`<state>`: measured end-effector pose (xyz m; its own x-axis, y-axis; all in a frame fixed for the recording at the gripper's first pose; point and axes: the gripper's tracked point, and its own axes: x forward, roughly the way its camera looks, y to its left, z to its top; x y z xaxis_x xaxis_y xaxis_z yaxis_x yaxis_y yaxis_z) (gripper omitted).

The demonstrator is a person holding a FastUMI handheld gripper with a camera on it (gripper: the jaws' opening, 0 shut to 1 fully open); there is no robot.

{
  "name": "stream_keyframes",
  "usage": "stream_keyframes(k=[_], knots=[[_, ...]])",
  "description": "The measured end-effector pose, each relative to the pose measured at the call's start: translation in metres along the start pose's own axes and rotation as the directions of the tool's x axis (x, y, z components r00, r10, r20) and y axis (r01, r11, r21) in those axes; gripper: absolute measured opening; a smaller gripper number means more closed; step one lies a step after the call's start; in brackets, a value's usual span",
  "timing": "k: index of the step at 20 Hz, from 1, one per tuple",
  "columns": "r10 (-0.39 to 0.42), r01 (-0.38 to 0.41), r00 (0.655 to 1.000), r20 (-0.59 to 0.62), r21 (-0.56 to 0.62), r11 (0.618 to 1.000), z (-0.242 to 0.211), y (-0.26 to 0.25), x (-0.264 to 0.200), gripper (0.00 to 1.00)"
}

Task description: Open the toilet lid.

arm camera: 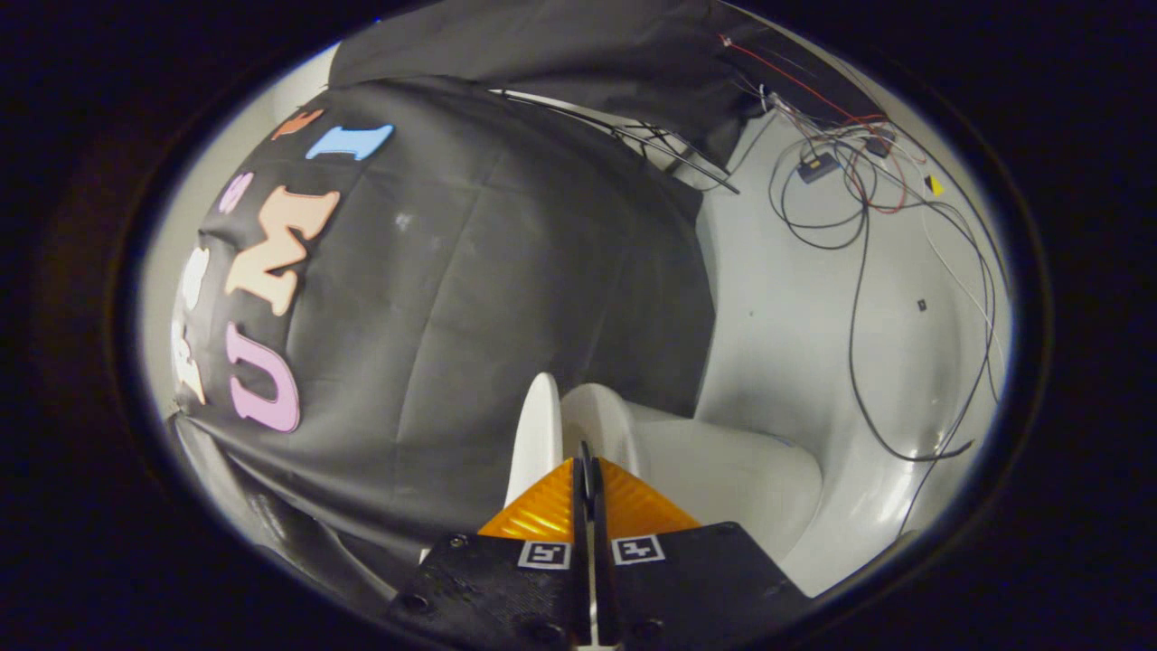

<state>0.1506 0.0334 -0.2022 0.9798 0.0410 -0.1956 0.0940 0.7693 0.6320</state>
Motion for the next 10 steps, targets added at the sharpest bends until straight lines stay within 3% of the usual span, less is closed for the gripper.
stream_keyframes(k=[6,10], knots=[[0.054,-0.045,0.998,0.037,-0.202,0.978,-0.008,0.088,-0.026,0.02],[0.070,-0.057,0.997,0.017,-0.413,0.909,-0.025,0.159,-0.045,0.02]])
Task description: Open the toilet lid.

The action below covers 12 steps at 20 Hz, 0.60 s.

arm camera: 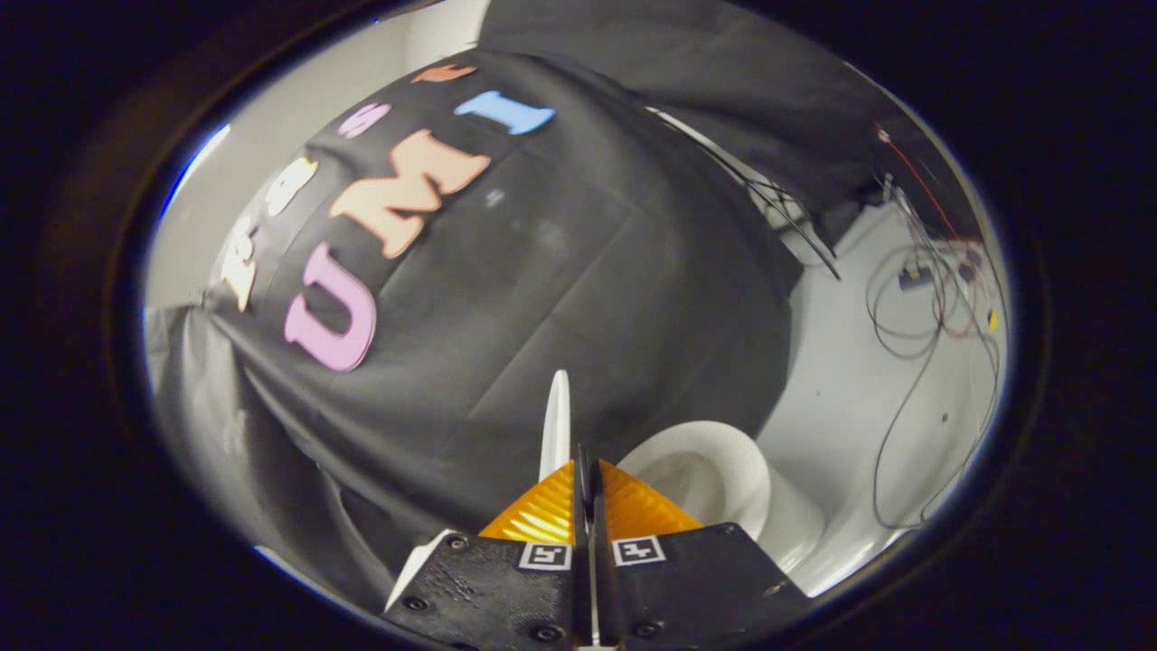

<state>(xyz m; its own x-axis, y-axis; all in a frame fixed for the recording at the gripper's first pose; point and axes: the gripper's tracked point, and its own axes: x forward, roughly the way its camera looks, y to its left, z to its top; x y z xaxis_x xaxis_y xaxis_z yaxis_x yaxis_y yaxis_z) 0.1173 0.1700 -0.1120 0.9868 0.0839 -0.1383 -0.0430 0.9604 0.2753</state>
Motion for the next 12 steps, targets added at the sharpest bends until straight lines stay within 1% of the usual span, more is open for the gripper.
stream_keyframes(k=[2,5,6,9,11,12], knots=[[0.009,-0.011,1.000,-0.016,-0.107,0.994,0.005,0.037,-0.002,0.02],[0.042,-0.047,0.999,-0.028,-0.208,0.977,0.003,0.087,-0.005,0.03],[0.040,-0.048,0.999,-0.035,-0.249,0.967,0.000,0.099,-0.008,0.03],[0.036,-0.058,0.997,-0.064,-0.387,0.920,-0.004,0.130,-0.009,0.04],[0.082,-0.112,0.993,-0.091,-0.415,0.903,-0.005,0.153,-0.010,0.05],[0.107,-0.140,0.989,-0.102,-0.416,0.898,-0.008,0.166,-0.009,0.08]])
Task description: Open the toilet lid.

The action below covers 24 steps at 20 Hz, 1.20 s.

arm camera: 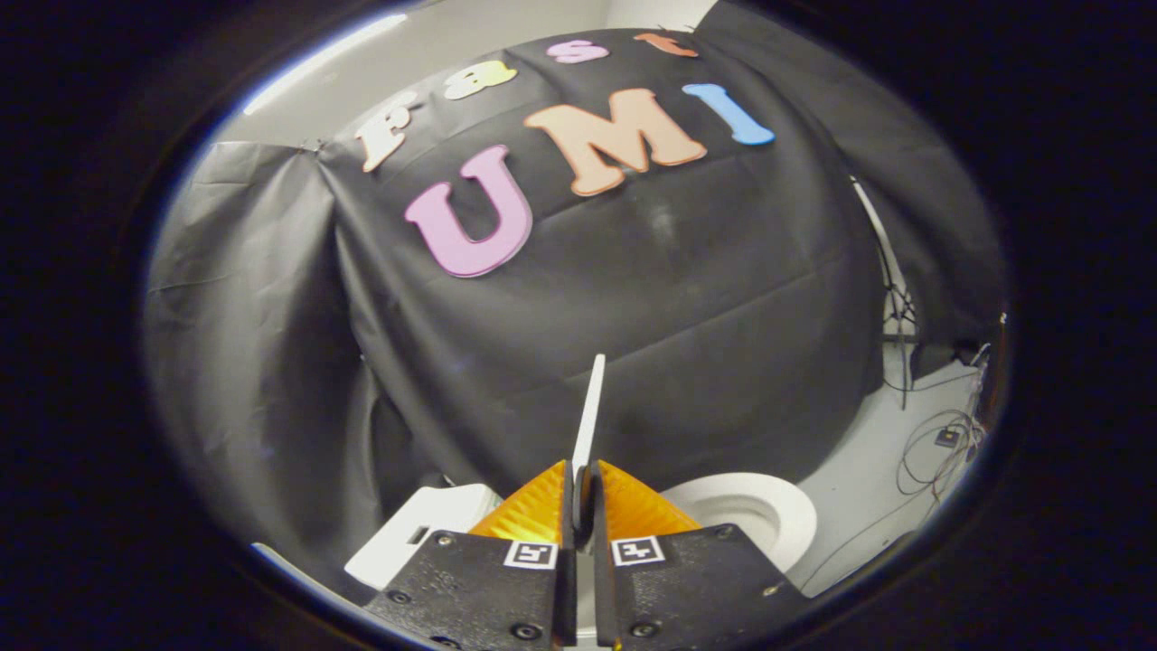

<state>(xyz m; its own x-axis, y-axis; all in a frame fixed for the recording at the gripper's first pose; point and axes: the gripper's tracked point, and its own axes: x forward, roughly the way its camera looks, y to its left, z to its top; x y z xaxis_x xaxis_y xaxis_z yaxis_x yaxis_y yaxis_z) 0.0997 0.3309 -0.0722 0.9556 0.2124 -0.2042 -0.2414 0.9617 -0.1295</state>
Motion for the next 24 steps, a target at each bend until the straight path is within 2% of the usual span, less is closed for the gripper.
stream_keyframes(k=[6,9,15,19,24], knots=[[0.102,-0.102,0.995,-0.005,-0.113,0.988,0.003,0.069,0.012,0.08],[0.135,-0.141,0.990,-0.040,-0.199,0.970,-0.004,0.105,0.015,0.09],[0.209,-0.228,0.973,-0.097,-0.277,0.933,-0.019,0.161,0.023,0.09],[0.264,-0.300,0.953,-0.150,-0.326,0.897,-0.040,0.195,0.029,0.09],[0.355,-0.408,0.911,-0.210,-0.334,0.850,-0.065,0.234,0.035,0.10]])
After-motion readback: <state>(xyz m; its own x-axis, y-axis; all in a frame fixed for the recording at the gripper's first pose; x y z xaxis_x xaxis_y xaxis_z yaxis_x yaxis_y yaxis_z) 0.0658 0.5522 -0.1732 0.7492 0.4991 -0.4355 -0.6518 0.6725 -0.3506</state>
